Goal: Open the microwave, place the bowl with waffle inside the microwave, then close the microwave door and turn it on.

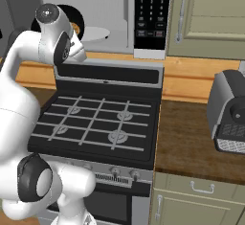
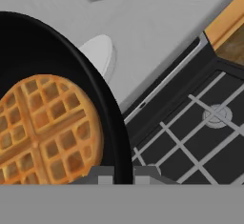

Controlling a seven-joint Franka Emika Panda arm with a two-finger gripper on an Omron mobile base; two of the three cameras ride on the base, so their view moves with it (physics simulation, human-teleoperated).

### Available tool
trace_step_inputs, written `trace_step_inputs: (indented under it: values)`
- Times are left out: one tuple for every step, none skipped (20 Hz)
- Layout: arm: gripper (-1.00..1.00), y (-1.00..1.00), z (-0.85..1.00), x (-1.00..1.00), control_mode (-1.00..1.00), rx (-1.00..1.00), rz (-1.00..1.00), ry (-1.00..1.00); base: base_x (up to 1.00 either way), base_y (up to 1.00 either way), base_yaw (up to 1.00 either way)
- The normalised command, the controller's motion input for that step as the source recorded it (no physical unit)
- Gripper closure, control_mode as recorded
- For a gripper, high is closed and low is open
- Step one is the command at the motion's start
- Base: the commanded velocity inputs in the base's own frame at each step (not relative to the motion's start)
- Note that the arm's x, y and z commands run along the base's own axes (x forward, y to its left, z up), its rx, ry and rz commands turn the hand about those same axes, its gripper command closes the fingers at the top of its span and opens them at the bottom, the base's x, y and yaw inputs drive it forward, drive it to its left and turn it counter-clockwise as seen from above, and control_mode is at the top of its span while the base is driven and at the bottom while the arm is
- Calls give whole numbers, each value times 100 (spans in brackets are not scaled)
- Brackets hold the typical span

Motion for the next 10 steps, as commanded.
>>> trace_step_inputs:
  values:
    - [100,0,12,87,-100,0,0,15,0,0,0]
    - [100,0,14,86,-100,0,0,15,0,0,0]
    - [100,0,16,85,-100,0,0,14,0,0,0]
    - [100,0,14,83,-100,0,0,13,0,0,0]
    - [100,1,10,76,-100,0,0,11,0,0,0]
    - [100,9,9,79,-100,0,0,10,0,0,0]
    - [100,7,11,77,-100,0,-1,6,0,0,0]
    - [100,8,9,76,-100,0,-1,4,0,0,0]
    - [100,11,2,74,-100,0,-1,4,0,0,0]
    - [100,11,0,73,-100,0,-2,3,0,0,0]
